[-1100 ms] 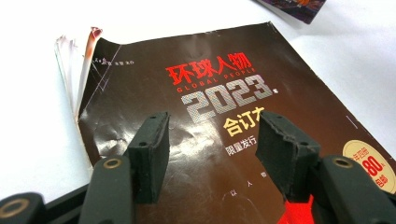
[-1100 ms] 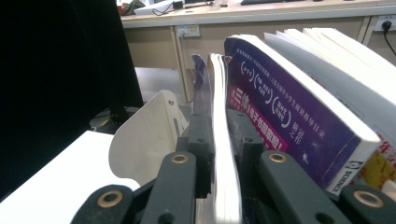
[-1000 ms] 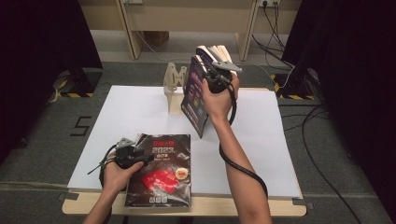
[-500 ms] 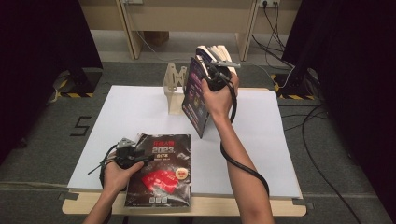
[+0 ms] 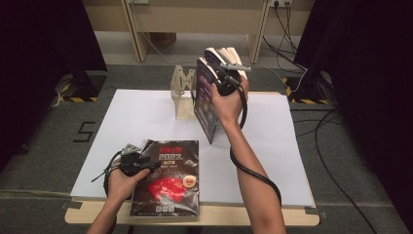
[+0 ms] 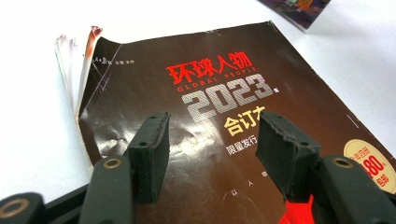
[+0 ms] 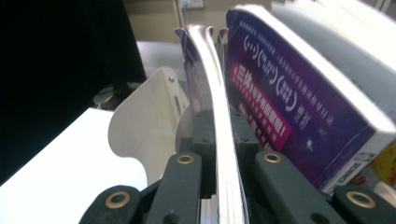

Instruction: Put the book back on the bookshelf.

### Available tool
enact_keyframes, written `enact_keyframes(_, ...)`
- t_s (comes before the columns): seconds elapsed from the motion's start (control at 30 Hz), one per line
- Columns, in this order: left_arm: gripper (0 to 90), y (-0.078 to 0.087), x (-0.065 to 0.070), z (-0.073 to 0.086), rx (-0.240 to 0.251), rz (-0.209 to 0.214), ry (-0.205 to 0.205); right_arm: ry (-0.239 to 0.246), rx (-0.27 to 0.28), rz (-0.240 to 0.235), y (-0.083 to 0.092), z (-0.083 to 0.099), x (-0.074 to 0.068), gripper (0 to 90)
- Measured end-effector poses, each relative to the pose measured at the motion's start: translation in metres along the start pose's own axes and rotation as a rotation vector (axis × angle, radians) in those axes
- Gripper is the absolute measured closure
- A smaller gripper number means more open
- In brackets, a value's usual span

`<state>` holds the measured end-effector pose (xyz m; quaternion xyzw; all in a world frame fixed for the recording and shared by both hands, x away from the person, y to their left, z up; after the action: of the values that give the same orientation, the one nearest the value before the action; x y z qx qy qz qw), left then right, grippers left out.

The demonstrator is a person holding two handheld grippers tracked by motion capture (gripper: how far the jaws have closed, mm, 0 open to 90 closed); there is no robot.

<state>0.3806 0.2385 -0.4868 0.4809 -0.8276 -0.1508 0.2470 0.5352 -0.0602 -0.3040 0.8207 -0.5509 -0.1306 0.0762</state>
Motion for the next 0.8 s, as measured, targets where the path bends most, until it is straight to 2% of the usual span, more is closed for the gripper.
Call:
enact_keyframes(0.17, 43.6, 0.0, -0.001, 0.0, 0.0, -0.002, 0.001, 0.011, 0.068, 0.013, 0.002, -0.005, -0.001, 84.7)
enact_keyframes(0.37, 43.6, 0.0, 0.0, 0.0, -0.001, -0.002, -0.001, 0.04, 0.119, 0.031, -0.004, -0.009, -0.006, 84.7)
enact_keyframes(0.53, 43.7, 0.0, -0.001, 0.0, -0.001, 0.003, 0.002, 0.056, 0.145, 0.05, -0.01, -0.008, -0.008, 84.7)
enact_keyframes(0.8, 43.7, 0.0, -0.001, 0.001, -0.002, -0.001, 0.002, 0.046, 0.168, 0.068, -0.02, -0.005, -0.009, 84.6)
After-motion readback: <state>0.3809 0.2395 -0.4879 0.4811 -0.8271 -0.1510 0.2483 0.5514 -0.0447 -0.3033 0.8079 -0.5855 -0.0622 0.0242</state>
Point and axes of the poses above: each handheld gripper's, and its own axes: y roughly backward along the jaws, z roughly out of its underside, x roughly to its right, the point moved 1 cm from there along -y, roughly forward along the jaws, and after that the axes turned 9 degrees about x, right-handed, at the moved point
